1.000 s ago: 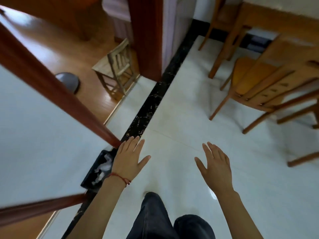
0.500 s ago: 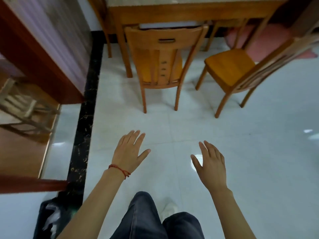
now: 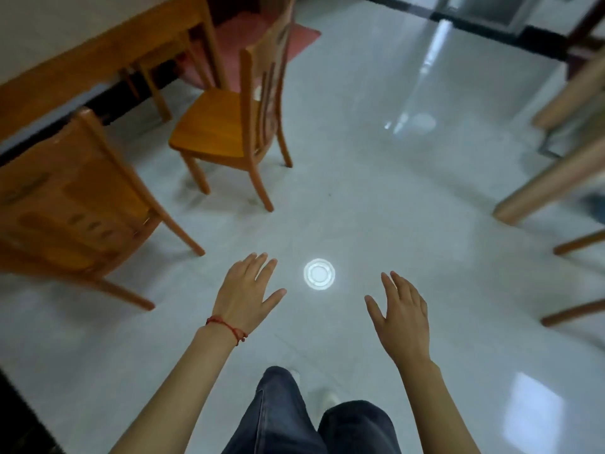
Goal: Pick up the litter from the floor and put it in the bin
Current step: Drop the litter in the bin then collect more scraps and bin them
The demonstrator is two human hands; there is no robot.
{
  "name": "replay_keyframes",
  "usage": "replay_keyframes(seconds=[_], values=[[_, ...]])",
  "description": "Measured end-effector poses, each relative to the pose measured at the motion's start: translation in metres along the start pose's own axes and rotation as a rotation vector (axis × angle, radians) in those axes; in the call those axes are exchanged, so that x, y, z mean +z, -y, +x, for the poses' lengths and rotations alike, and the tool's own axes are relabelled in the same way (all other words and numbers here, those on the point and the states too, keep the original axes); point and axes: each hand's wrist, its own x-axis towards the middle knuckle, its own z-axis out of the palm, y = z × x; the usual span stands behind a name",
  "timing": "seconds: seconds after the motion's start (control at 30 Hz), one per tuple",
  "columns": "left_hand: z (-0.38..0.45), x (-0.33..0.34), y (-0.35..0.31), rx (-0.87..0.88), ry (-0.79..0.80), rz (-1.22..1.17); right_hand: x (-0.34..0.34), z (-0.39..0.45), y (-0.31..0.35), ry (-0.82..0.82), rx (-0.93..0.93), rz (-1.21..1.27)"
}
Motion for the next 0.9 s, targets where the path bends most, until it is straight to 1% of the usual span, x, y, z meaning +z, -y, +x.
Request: replay_keyframes(seconds=[0.1,0.2,0.37,0.53,0.7,0.9], values=[[0.039,-0.004,-0.01,0.111,0.067,-0.01,-0.006,0.002,-0.017,-0.03,0.133,-0.015],[0.078,-0.003,-0.024,0.19,0.097,0.023,-0.014,0.008,-0.034,-0.082,0.237,-0.005],[0.147,0.002,-0.056,0.276,0.126,0.031,-0.024,0.043,-0.07,-0.131,0.349,-0.003],[0.232,0.008,-0.097,0.323,0.09,0.029,-0.041,0.11,-0.112,-0.144,0.376,-0.005],[0.323,-0.005,-0.152,0.319,0.104,0.03,-0.078,0.203,-0.158,-0.132,0.319,-0.003],[0.437,-0.031,-0.199,0.283,0.066,0.033,-0.123,0.327,-0.203,-0.147,0.268,0.0]])
